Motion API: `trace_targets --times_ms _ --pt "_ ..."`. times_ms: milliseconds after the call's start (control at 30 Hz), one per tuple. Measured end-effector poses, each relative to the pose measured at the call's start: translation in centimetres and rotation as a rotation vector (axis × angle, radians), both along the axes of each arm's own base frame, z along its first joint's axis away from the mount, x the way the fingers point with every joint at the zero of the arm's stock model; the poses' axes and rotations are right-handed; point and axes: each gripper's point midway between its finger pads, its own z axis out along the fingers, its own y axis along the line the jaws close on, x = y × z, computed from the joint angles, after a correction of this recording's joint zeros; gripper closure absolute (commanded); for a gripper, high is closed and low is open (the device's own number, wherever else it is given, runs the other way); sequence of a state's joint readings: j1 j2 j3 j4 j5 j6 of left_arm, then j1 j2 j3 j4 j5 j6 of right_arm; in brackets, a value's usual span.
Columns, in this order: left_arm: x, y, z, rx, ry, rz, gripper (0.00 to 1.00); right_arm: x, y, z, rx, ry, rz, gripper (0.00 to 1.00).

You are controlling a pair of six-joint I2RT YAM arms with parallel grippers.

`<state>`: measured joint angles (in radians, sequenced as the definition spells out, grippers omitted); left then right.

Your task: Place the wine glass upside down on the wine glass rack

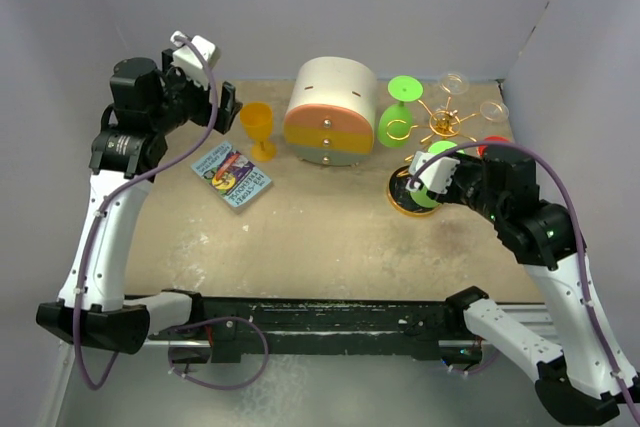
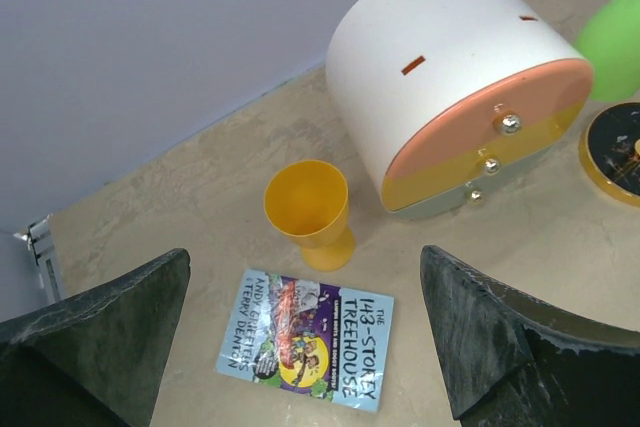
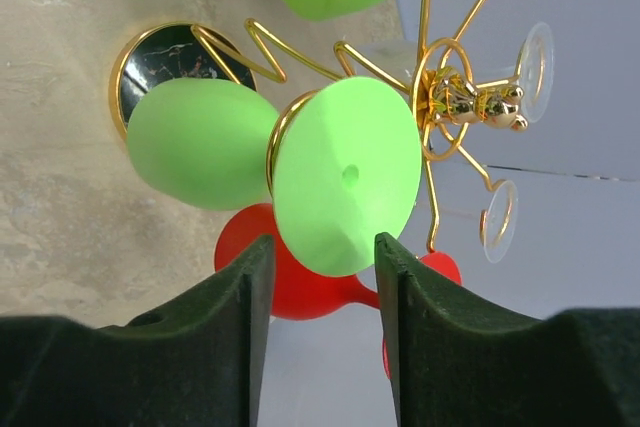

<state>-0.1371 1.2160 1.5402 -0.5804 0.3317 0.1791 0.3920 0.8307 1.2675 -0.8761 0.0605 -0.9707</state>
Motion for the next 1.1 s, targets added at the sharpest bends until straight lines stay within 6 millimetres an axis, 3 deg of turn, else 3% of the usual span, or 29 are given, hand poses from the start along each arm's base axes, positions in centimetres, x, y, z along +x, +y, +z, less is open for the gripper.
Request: trace_targets --times_ms 167,400,667,767,967,1100 --pt "2.2 0.7 -2.2 0.041 0.037 0.043 0.01 -0.2 -0.4 -0.2 0.005 0.011 -0.017 0.41" --pt "6.4 1.7 -7.7 0.088 0.159 0.114 0.01 -1.1 -0.3 0.2 0.056 0.014 -0.009 0.22" --pt "11.3 2.1 -15.9 0.151 0.332 0.143 0.02 -2.0 0.6 2.2 0.135 -0.015 0.036 0.21" --pt "12.7 1.9 -18.1 0.16 0.382 0.139 0.06 -2.0 0.6 2.4 0.148 -0.018 0.036 0.22" --pt "14.7 1.5 -20.5 0.167 0.441 0.13 0.16 -2.0 0.4 2.4 0.152 -0.017 0.022 0.22" --pt "15.7 1.3 -21.0 0.168 0.455 0.124 0.31 -2.0 0.2 2.4 0.154 -0.017 0.015 0.23"
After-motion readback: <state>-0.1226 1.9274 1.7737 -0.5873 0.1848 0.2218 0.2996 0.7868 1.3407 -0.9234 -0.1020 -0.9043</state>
